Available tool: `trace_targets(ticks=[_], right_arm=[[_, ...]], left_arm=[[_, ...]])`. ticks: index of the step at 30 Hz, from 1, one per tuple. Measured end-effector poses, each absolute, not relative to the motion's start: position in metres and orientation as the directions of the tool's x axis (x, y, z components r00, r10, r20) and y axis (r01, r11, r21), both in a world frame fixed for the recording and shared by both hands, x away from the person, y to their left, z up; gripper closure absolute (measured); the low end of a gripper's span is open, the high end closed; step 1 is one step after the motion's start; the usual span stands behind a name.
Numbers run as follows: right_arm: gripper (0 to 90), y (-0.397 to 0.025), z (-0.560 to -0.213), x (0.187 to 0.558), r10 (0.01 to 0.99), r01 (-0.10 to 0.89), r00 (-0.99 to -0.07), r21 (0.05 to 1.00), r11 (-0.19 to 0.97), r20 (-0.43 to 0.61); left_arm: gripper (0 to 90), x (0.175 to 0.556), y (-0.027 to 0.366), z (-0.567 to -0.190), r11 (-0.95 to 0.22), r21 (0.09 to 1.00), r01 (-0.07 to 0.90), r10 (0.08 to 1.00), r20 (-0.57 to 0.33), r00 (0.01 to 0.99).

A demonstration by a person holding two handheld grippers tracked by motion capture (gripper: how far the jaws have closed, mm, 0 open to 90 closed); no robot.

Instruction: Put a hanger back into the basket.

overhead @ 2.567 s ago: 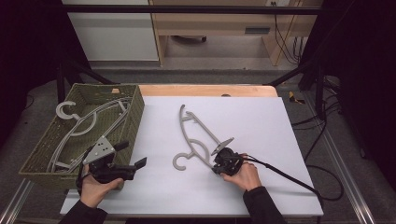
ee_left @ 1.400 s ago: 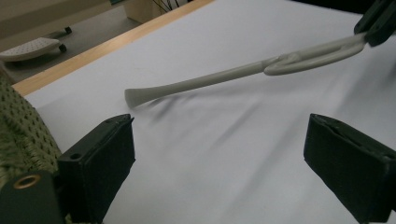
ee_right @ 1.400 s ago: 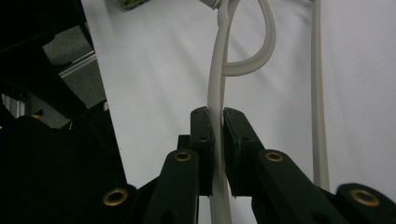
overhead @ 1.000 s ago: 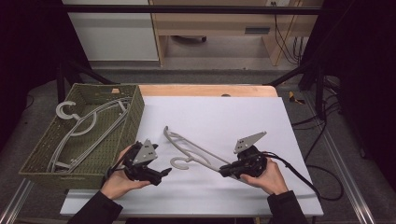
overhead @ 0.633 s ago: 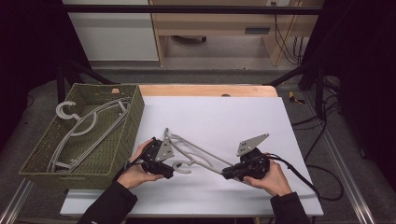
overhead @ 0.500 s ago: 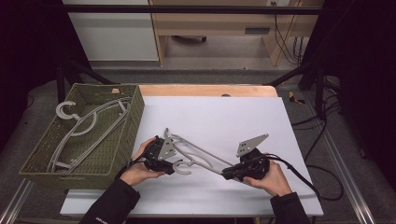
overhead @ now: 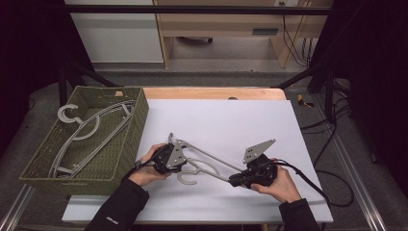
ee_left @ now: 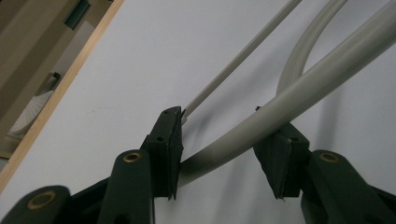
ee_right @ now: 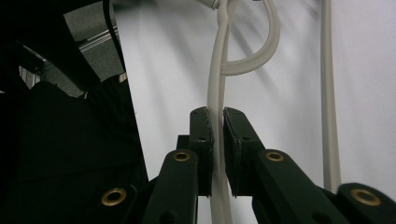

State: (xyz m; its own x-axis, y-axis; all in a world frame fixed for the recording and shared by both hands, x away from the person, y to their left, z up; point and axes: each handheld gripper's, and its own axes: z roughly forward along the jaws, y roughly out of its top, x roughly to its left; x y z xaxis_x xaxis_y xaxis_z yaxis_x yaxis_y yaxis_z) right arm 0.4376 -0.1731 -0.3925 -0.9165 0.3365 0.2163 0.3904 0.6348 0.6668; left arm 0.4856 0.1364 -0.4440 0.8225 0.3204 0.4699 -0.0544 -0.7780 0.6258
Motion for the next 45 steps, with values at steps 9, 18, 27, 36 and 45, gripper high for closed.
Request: trace_targets(ticks=[9, 18, 27, 36, 45], right_arm=[[81.0, -0.173, -0.395, 0.438, 0.352, 0.358, -0.924, 0.656, 0.665, 0.147], [75.0, -0.179, -0.403, 0.442, 0.431, 0.363, -0.900, 0.664, 0.654, 0.068], [58.8, -0.187, -0.408, 0.449, 0.540, 0.368, -0.842, 0.716, 0.593, -0.015], [40.5, -0.196, -0.405, 0.449, 0.633, 0.364, -0.773, 0.792, 0.491, -0.038], [27.8, -0.215, -0.401, 0.444, 0.703, 0.376, -0.711, 0.848, 0.374, 0.005]], left_arm=[[60.3, 0.478, 0.137, -0.441, -0.826, 0.552, -0.113, 0.254, 0.544, 0.800], [65.8, 0.471, 0.134, -0.439, -0.848, 0.512, -0.140, 0.218, 0.576, 0.787], [73.8, 0.461, 0.130, -0.430, -0.858, 0.486, -0.169, 0.185, 0.599, 0.779], [80.8, 0.445, 0.119, -0.423, -0.864, 0.483, -0.144, 0.216, 0.612, 0.761], [81.8, 0.442, 0.125, -0.414, -0.823, 0.567, 0.023, 0.373, 0.509, 0.776]])
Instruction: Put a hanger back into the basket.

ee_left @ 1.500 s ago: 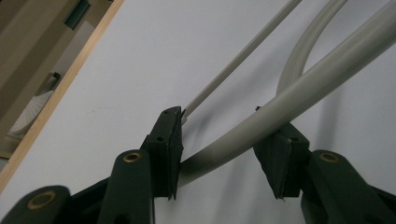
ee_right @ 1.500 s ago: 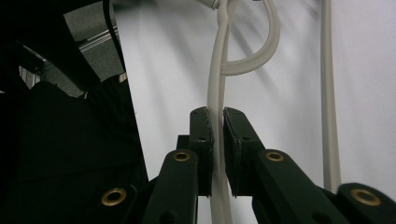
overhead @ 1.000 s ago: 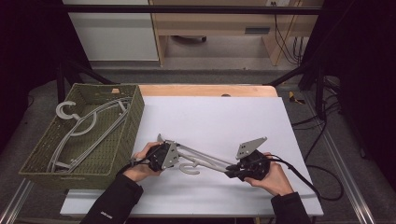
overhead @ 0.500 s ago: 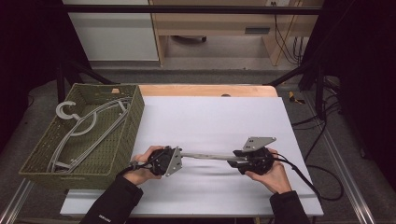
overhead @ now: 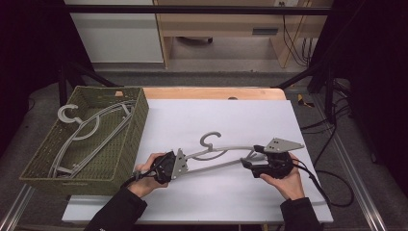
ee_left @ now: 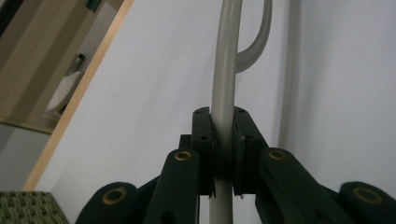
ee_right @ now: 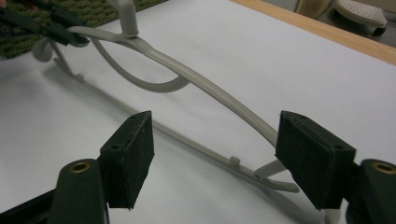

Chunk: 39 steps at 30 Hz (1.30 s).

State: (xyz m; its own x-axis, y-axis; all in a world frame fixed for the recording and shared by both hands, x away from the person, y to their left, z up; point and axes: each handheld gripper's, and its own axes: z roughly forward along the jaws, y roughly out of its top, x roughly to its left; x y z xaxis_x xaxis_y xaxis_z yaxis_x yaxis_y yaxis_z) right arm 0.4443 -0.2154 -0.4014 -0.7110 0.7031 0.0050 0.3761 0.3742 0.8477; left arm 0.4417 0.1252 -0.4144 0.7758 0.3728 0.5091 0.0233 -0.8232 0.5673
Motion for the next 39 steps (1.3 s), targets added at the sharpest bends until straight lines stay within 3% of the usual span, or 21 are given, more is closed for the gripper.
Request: trace_targets(ticks=[11, 24, 39], right_arm=[[8.7, -0.237, -0.401, 0.434, 0.776, 0.391, -0.629, 0.880, 0.269, 0.043], [3.9, -0.257, -0.398, 0.431, 0.818, 0.381, -0.573, 0.900, 0.213, 0.049], [2.7, -0.261, -0.398, 0.430, 0.835, 0.385, -0.548, 0.902, 0.195, 0.053]], left_arm=[[82.0, 0.428, 0.138, -0.389, -0.714, 0.682, 0.155, 0.540, 0.397, 0.742], [82.0, 0.427, 0.173, -0.357, -0.576, 0.762, 0.296, 0.678, 0.244, 0.693], [82.0, 0.426, 0.208, -0.318, -0.536, 0.800, 0.269, 0.721, 0.268, 0.639]])
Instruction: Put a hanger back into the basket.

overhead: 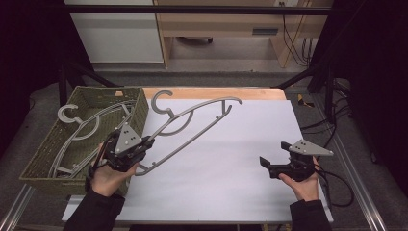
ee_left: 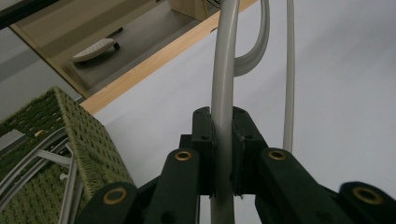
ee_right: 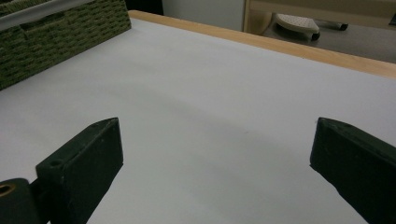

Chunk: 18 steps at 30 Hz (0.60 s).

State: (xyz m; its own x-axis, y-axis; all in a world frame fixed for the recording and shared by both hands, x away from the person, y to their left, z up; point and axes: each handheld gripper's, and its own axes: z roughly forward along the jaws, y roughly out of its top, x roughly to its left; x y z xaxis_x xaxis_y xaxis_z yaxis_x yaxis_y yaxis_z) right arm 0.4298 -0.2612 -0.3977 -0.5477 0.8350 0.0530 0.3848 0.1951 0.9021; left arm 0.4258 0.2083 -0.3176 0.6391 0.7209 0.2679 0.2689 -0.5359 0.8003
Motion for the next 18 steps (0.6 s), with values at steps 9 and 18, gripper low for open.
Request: trace_targets(ticks=[9, 18], right_arm=[[2.1, -0.262, -0.398, 0.430, 0.842, 0.381, -0.537, 0.905, 0.191, 0.049], [1.9, -0.261, -0.398, 0.430, 0.842, 0.381, -0.538, 0.905, 0.190, 0.050]], left_arm=[[81.9, 0.437, 0.237, -0.300, -0.511, 0.810, 0.288, 0.738, 0.241, 0.630], [82.0, 0.438, 0.266, -0.274, -0.498, 0.815, 0.297, 0.772, 0.260, 0.580]])
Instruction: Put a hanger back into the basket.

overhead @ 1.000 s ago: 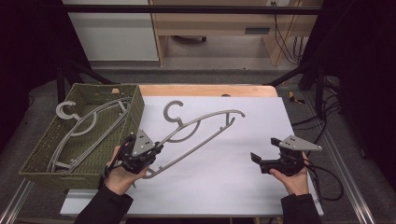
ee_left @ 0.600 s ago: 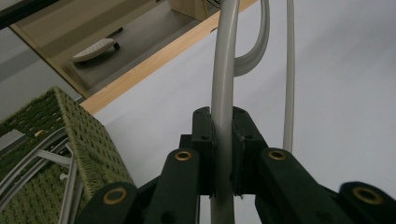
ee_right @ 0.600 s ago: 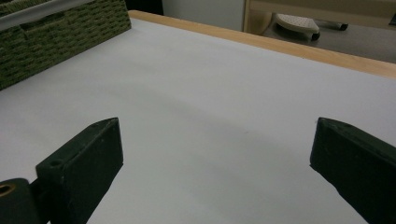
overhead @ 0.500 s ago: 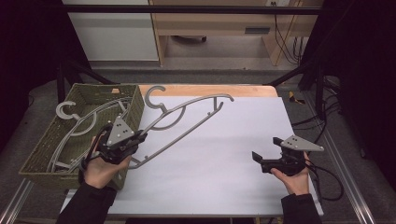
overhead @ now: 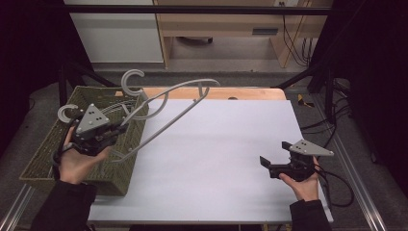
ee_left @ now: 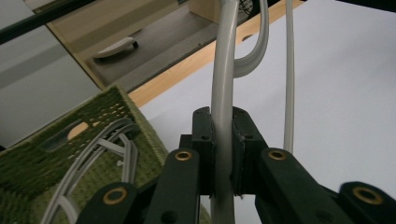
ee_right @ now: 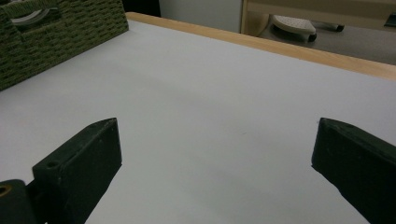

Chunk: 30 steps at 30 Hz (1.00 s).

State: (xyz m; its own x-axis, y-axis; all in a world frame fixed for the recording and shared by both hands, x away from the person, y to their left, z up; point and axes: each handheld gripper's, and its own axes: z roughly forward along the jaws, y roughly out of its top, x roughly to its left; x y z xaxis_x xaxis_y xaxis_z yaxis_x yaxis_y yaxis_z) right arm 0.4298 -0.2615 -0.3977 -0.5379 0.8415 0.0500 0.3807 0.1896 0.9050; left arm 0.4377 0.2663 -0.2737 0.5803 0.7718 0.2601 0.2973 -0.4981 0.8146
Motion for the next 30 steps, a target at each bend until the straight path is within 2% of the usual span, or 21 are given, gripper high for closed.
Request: trace_targets(ticks=[10, 30], right_arm=[[1.7, -0.261, -0.398, 0.430, 0.842, 0.381, -0.537, 0.904, 0.191, 0.048], [1.4, -0.260, -0.401, 0.431, 0.842, 0.388, -0.537, 0.900, 0.200, 0.045]], left_arm=[[82.0, 0.442, 0.293, -0.260, -0.483, 0.821, 0.305, 0.804, 0.278, 0.526], [81.9, 0.460, 0.357, -0.278, -0.464, 0.800, 0.380, 0.854, 0.289, 0.433]])
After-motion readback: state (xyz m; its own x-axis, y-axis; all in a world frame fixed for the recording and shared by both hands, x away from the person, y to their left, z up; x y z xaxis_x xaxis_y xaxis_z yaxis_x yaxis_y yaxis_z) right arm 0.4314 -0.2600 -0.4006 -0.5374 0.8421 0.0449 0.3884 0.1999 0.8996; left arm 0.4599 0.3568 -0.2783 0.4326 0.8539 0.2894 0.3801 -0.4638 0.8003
